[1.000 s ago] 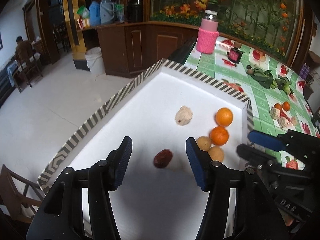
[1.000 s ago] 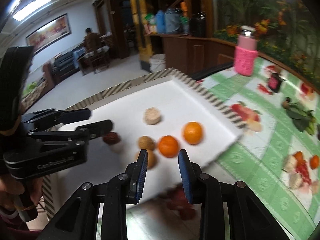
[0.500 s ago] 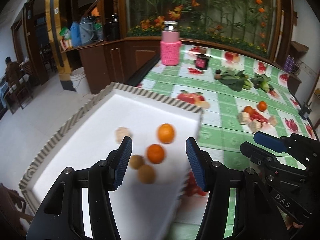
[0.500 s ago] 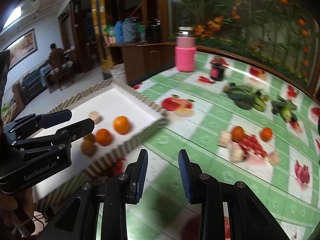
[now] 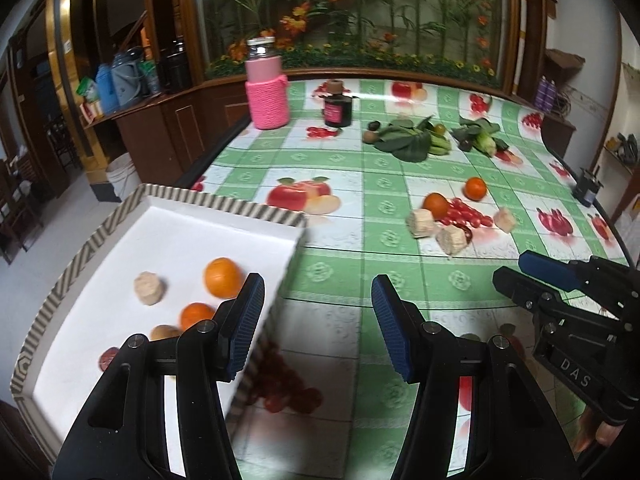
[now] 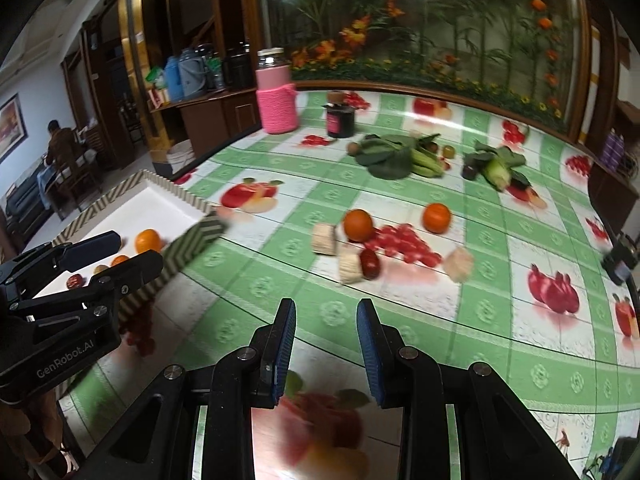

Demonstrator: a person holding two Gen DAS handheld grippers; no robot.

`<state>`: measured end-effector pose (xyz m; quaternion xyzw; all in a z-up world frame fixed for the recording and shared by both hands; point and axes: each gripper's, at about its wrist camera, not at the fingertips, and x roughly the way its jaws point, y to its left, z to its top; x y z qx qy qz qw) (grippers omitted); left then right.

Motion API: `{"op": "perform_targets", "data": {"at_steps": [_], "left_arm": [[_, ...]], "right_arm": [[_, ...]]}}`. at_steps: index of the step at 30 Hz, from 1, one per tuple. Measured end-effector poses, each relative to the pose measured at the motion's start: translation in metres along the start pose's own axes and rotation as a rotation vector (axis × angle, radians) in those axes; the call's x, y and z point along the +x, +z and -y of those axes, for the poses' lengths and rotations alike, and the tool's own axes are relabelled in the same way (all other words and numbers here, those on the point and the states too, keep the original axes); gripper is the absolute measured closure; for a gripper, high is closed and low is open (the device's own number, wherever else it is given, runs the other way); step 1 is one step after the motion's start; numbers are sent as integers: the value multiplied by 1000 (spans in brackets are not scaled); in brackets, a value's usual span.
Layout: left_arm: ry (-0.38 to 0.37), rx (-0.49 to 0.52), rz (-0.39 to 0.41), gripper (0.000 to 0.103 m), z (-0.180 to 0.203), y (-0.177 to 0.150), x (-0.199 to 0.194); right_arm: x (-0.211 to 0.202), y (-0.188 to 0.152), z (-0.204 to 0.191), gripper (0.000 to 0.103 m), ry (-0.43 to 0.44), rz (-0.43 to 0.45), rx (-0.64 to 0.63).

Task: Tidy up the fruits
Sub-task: 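Move both open grippers back over the tablecloth, then grasp a red date with the right gripper while the left gripper grasps a tofu-like cube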

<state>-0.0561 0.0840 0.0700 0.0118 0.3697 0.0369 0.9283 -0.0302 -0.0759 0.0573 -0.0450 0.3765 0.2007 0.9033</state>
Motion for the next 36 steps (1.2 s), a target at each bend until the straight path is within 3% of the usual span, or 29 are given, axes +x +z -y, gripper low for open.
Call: {"op": "perform_targets", "data": {"at_steps": [10, 16, 27, 36], "left_arm": [[-103, 10, -76, 47, 23, 5, 25], [-124, 14, -114, 47, 32, 11, 41], [-124, -4, -138, 47, 33, 25, 61], [-127, -6, -165, 47, 37, 33, 78]], "right_arm": [[4, -8, 51, 72, -48, -34, 71], [20, -2, 68, 72, 47, -62, 106], [65, 24, 54, 72, 42, -164, -24], [89, 33, 47, 72, 76, -187, -82]]}}
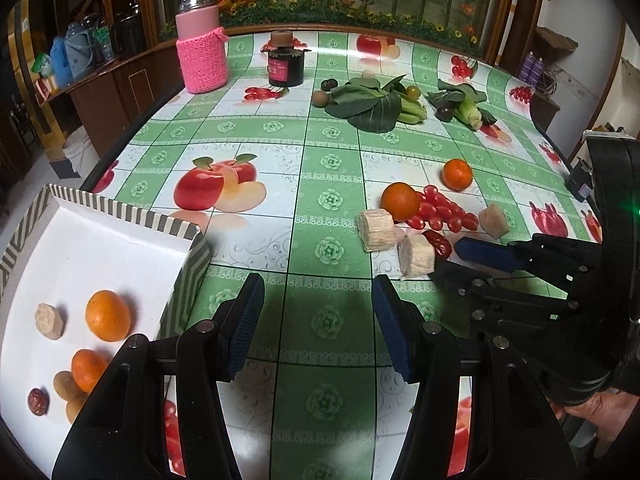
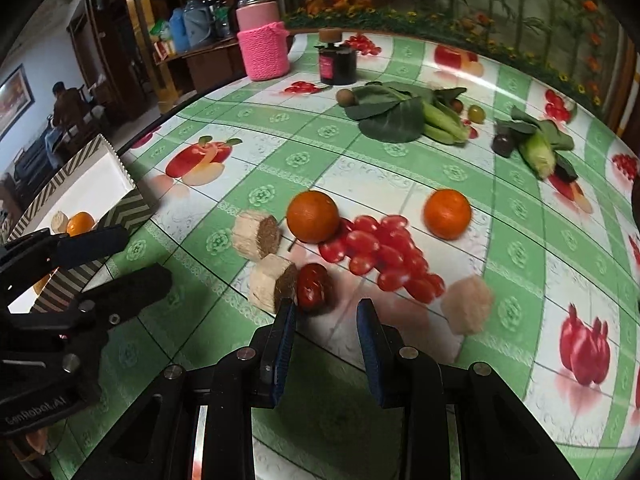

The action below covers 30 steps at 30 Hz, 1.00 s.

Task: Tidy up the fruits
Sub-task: 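Grasp a red date with the right gripper while the left gripper grasps a tofu-like cube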

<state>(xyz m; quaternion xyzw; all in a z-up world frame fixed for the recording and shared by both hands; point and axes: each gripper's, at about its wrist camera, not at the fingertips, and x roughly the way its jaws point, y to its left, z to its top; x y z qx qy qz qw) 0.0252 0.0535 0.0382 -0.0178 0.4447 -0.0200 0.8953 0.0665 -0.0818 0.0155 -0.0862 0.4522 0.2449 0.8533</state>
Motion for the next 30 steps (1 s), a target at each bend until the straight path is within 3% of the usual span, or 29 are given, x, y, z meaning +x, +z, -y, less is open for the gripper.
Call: {"op": "perform_targets", "data": {"at_steps": [4, 9, 15, 23, 30], "left_arm": [[-6, -3, -10, 47, 2, 4, 7], [-35, 11, -15, 47, 9, 10, 11], [-81, -3, -34, 47, 17, 21, 24], [-127, 3, -39, 47, 26, 35, 37], [-149, -113, -72, 47, -2, 38, 44]], "right_arm": [[4, 4, 1, 72, 31, 26, 0], [1, 1, 16, 81, 28, 45, 43], [-5, -6, 37, 81, 68, 58, 119], [-5, -6, 42, 81, 85, 60, 120], [-6, -8, 46, 81, 96, 59, 129]]}}
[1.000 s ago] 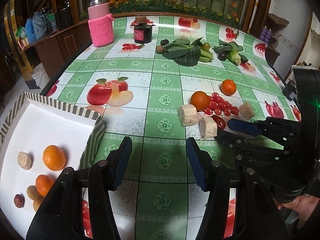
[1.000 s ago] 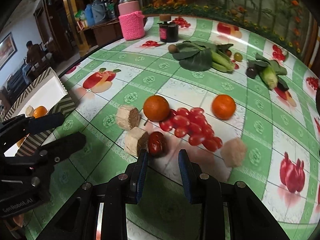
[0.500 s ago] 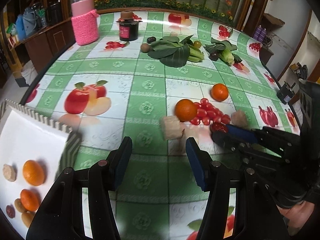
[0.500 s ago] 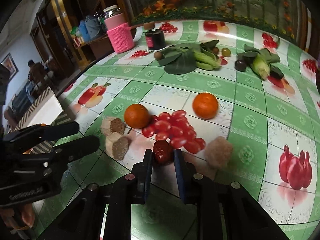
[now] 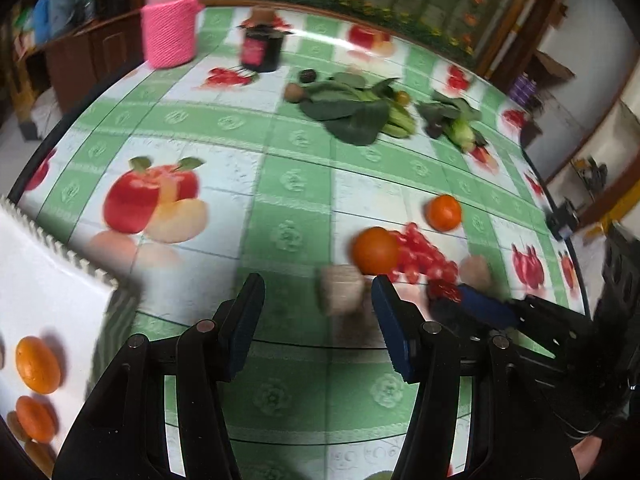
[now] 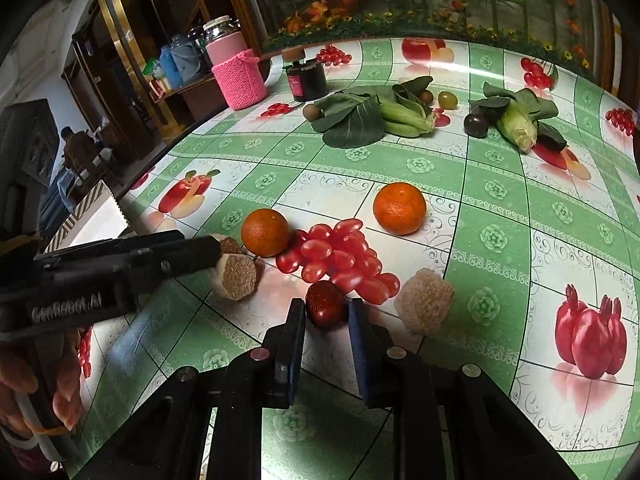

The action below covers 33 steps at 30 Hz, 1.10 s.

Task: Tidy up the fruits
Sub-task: 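Grasp a red date with the right gripper while the left gripper grasps a tofu-like cube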

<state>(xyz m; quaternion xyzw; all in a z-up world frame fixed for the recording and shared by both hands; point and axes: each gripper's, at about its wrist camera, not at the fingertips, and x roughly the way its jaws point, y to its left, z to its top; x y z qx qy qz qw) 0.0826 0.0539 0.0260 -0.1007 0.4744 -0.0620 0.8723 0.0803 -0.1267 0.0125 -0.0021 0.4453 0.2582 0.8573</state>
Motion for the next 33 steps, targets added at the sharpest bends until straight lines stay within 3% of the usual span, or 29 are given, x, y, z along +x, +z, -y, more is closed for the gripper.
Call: {"op": "perform_targets", "data": {"at_steps": [8, 11, 21, 22, 23, 27, 33], "left_arm": [[108, 12, 9, 47, -13, -2, -7], [87, -18, -1, 47, -21, -3, -7], [103, 79, -30, 47, 2, -2, 13], [105, 79, -17, 57, 1, -2, 13], [111, 83, -12, 81, 1, -2, 13], [82, 80, -8, 83, -3, -5, 7], [72, 83, 61, 83, -6, -14, -27]], "right_arm": [[-1, 0, 1, 81, 2, 0, 3], [-1, 0, -1, 81, 4, 1, 0], [1, -1, -5, 81, 2, 2, -20], [2, -1, -5, 81, -2, 5, -26], [2, -1, -6, 81, -4, 7, -29], [-5, 0, -8, 82, -5, 24, -23], [-24, 0, -17, 82, 40, 69, 5]]}}
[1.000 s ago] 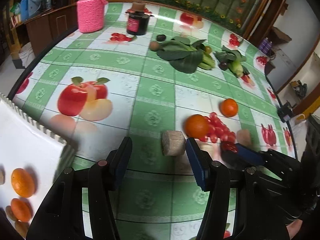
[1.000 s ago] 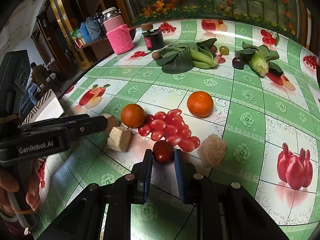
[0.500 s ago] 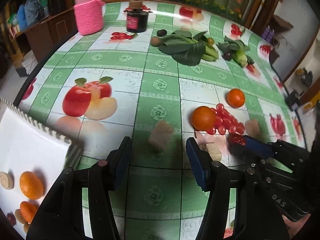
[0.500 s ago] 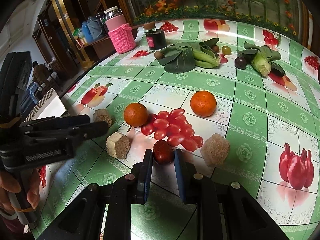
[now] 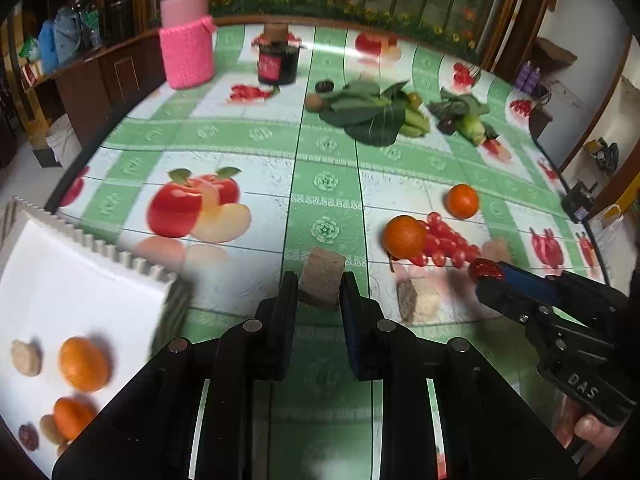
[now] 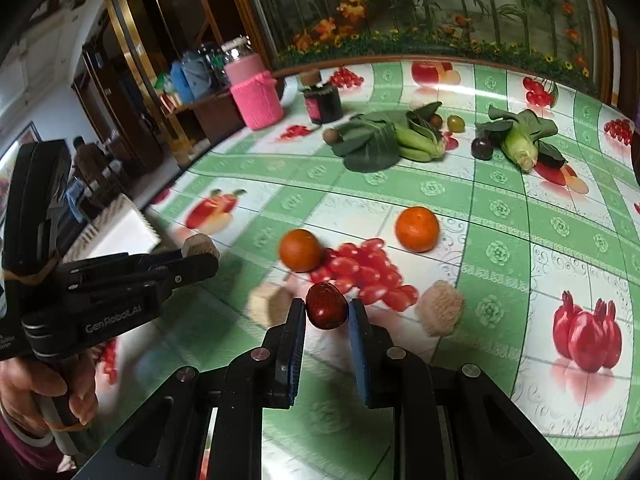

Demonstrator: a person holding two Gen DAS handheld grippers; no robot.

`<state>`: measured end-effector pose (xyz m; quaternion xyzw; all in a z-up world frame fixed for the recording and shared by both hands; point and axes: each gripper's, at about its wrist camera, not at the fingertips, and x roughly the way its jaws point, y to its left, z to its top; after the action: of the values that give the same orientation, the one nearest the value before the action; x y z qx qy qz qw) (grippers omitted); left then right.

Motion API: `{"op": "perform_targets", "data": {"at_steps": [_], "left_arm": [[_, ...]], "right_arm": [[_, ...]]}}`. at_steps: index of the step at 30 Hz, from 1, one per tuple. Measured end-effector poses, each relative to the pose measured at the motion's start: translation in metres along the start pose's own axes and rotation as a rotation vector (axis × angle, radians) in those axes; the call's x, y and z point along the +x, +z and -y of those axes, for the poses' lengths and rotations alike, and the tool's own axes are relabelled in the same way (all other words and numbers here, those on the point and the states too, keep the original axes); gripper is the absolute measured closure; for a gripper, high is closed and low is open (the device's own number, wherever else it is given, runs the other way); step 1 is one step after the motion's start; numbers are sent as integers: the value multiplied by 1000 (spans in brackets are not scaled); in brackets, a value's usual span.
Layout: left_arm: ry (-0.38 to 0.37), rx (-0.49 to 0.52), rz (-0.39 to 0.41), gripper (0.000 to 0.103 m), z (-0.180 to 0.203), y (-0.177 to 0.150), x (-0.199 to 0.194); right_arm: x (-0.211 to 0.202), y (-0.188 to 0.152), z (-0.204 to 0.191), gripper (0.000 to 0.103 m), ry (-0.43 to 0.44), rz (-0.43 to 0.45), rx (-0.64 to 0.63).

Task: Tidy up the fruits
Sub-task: 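Grasp a red date with the right gripper while the left gripper grasps a tofu-like cube, then carry the red date and the tofu cube over the white tray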

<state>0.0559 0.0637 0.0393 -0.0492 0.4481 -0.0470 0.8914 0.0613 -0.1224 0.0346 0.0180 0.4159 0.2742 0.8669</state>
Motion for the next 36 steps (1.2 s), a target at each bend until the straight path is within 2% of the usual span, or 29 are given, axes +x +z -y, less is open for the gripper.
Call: {"op": "perform_targets", "data": {"at_steps": [11, 16, 21, 28, 36], "left_arm": [[13, -1, 52, 83, -37, -36, -73], [42, -55, 74, 82, -77, -58, -109], [106, -97, 86, 82, -114, -81, -136], [163, -191, 74, 82, -161, -110, -146], [190, -236, 79, 82, -188, -127, -150]], "right_arm": [[-16, -14, -55, 82, 92, 33, -15], [-11, -21, -93, 82, 147, 18, -54], [-5, -23, -134, 82, 199, 1, -111], [13, -21, -184, 82, 244, -28, -185], [30, -24, -228, 82, 278, -63, -256]]}}
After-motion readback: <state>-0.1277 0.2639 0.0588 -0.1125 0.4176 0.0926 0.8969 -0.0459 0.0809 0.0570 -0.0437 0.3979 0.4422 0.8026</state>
